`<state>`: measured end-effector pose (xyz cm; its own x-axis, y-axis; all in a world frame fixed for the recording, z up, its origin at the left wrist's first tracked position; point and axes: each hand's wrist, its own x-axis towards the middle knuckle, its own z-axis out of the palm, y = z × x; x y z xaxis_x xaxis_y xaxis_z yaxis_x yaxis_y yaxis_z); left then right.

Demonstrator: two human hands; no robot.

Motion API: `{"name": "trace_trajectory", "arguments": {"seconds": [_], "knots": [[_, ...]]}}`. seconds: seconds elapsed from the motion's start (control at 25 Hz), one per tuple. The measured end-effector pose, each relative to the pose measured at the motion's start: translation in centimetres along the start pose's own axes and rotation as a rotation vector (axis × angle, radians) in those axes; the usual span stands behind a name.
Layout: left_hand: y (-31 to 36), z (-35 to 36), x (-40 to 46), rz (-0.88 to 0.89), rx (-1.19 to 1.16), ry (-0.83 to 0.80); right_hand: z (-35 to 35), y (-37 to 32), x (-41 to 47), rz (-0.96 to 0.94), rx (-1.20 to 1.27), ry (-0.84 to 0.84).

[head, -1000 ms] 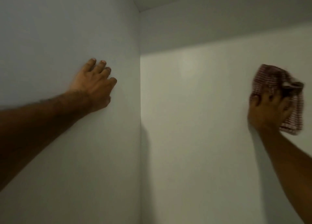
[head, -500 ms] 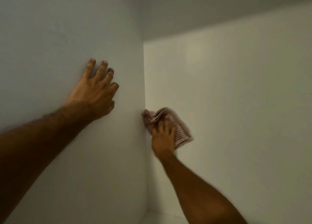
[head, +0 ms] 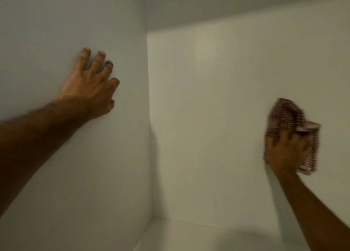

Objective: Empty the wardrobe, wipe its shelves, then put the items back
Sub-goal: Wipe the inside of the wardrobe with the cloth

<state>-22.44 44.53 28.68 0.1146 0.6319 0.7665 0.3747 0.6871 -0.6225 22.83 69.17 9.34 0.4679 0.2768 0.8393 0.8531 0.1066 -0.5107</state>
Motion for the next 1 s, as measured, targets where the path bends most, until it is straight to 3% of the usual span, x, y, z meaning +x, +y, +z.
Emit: {"name": "trace_trajectory", "arguments": {"seconds": [0.12, 0.24, 0.36, 0.44, 0.56, 0.68, 0.8, 0.88, 1.0], "knots": [[-0.2, -0.3, -0.1, 0.015, -0.023, -0.008, -0.3, -0.2, 0.1, 0.174, 0.001, 0.046], [0.1, -0.2, -0.2, 0.014, 0.016, 0.006, 3.0, -7.6, -5.1, 0.123, -0.010, 0.062], [0.0, 0.1, -0.1, 0.020, 0.043, 0.025, 6.4, -16.8, -15.5, -0.211, -0.013, -0.132], [-0.2, 0.1, -0.2, 0.023, 0.042, 0.042, 7.4, -21.2, -22.9, -0.519, -0.023, -0.363], [0.1, 0.4, 0.0, 0.015, 0.069, 0.062, 7.7, -22.6, -27.1, -0.697, -0.026, -0.540], [-0.1, 0.4, -0.2, 0.004, 0.073, 0.080, 7.3, -17.8, -23.7, -0.709, 0.023, -0.528], [-0.1, 0.4, -0.2, -0.009, 0.061, 0.114, 4.8, -8.0, -17.4, -0.579, -0.014, -0.450], [0.1, 0.4, -0.2, -0.007, 0.076, 0.112, 1.9, 0.5, -13.6, -0.405, -0.097, -0.299], [0.3, 0.4, -0.2, -0.014, 0.065, 0.112, -3.1, 9.2, -10.0, -0.070, -0.154, -0.222]]}}
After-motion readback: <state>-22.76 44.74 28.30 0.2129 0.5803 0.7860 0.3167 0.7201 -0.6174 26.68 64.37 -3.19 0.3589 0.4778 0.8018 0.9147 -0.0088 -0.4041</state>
